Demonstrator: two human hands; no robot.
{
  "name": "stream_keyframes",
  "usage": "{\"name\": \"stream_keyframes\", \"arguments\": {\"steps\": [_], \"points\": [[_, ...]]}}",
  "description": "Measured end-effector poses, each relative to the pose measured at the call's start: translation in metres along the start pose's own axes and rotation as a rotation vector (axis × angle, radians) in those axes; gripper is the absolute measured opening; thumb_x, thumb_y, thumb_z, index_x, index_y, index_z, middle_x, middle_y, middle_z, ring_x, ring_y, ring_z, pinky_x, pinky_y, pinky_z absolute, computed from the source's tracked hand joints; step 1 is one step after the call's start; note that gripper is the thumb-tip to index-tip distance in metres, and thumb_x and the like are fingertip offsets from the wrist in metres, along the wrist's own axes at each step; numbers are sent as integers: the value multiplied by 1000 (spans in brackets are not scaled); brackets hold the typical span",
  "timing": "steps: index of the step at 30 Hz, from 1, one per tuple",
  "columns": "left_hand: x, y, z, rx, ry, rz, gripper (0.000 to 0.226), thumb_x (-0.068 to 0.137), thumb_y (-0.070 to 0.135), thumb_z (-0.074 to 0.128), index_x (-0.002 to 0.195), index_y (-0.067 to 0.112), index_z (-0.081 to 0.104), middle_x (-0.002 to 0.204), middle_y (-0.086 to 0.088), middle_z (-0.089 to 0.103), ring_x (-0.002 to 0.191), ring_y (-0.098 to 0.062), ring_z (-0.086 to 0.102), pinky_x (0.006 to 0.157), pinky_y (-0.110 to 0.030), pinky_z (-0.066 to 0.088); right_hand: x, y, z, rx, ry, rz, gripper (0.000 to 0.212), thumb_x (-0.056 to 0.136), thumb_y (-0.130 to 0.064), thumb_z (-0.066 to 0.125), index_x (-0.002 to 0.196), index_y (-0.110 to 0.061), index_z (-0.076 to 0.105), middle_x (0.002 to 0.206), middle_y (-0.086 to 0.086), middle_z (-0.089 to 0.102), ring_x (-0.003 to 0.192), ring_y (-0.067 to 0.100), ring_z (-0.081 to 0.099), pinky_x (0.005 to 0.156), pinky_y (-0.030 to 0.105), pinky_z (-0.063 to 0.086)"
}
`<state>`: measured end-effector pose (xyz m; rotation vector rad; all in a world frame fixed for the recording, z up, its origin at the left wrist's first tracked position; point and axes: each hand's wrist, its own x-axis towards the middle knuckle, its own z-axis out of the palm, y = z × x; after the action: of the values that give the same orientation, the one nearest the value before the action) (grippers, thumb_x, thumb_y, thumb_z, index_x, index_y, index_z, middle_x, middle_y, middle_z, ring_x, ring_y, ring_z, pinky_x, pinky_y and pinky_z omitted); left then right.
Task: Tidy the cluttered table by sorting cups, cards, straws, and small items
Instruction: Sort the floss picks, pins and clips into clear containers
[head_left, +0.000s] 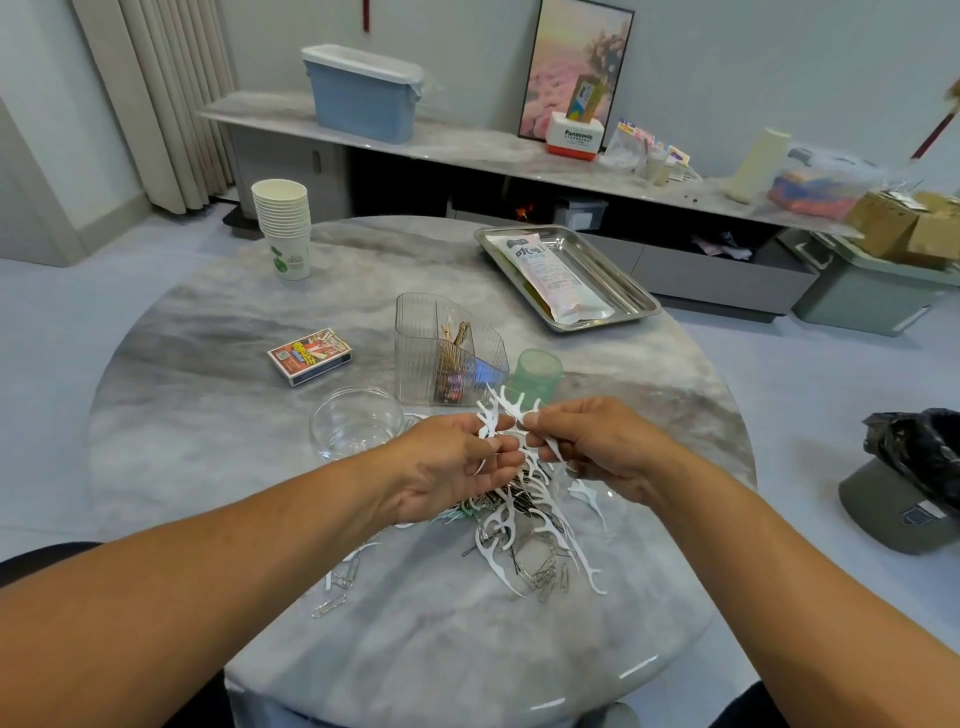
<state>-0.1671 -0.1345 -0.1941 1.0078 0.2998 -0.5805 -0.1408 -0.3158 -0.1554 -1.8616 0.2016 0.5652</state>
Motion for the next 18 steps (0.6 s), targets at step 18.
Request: {"name": "stream_keyframes", "arguments": {"steps": [18], "points": [[5, 4, -4, 62, 166, 134, 27, 99, 16, 62, 115, -6, 63, 79, -10, 66, 70, -14, 66, 72, -27, 60, 7, 7, 15, 139, -32, 13, 9, 90, -14, 75, 97, -9, 72, 77, 4, 75, 67, 12, 72, 58, 20, 44]]}}
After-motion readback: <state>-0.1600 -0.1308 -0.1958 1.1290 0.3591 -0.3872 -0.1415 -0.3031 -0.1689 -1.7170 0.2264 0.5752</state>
